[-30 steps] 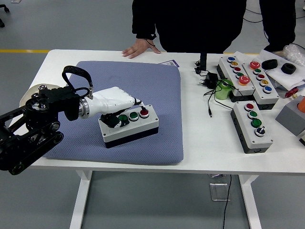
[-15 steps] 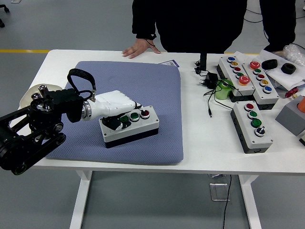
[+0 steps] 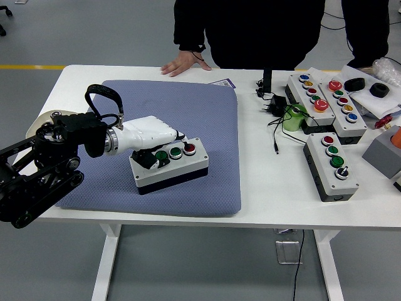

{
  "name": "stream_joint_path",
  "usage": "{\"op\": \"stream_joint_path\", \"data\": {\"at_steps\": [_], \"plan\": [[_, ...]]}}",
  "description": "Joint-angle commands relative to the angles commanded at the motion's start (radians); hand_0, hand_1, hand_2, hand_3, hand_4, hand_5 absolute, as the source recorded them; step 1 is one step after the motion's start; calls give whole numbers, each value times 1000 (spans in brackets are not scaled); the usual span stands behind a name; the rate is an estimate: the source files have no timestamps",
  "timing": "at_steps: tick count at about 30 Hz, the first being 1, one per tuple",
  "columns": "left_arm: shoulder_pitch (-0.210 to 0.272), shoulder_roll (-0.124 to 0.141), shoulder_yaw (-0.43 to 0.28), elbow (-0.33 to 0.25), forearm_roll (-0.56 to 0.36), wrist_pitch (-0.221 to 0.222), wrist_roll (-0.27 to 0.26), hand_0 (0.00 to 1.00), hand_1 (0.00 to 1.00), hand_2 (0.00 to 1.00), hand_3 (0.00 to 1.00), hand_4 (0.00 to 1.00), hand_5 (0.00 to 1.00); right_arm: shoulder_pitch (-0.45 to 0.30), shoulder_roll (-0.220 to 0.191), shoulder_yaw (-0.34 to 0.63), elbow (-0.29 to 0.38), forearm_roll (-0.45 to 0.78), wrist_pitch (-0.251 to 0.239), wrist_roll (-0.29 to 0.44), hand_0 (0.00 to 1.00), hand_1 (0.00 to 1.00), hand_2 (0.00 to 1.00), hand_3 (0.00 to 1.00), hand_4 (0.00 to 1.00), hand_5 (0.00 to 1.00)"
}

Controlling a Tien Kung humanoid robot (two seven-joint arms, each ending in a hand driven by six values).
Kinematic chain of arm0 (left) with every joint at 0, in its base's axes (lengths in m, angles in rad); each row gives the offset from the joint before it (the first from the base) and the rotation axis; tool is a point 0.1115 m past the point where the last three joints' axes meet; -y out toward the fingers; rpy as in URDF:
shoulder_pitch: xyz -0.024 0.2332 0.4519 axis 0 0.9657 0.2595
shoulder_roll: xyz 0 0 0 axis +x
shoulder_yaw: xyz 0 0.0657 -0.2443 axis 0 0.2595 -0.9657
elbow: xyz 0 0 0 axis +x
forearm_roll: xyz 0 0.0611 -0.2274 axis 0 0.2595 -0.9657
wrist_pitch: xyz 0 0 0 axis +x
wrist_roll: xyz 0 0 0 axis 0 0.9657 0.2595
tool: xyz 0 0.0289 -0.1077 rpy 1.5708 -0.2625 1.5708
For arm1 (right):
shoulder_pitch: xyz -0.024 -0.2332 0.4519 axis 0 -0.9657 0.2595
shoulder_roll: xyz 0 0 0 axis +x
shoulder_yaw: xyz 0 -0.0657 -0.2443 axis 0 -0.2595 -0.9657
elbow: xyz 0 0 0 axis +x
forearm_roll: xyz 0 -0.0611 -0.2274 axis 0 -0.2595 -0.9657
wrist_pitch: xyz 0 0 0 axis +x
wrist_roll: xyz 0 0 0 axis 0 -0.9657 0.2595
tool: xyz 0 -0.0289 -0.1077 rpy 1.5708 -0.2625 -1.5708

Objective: Pick up the button,place it on the desk,press the button,press the button

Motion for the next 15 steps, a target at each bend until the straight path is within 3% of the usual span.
{"op": "stream_joint_path", "data": {"at_steps": [15], "plan": [[25, 44, -33, -41, 1, -49, 9, 2, 2, 44, 748, 594, 2, -1, 1, 4, 0, -2, 0, 0, 766, 731, 739, 593, 196, 153]]}}
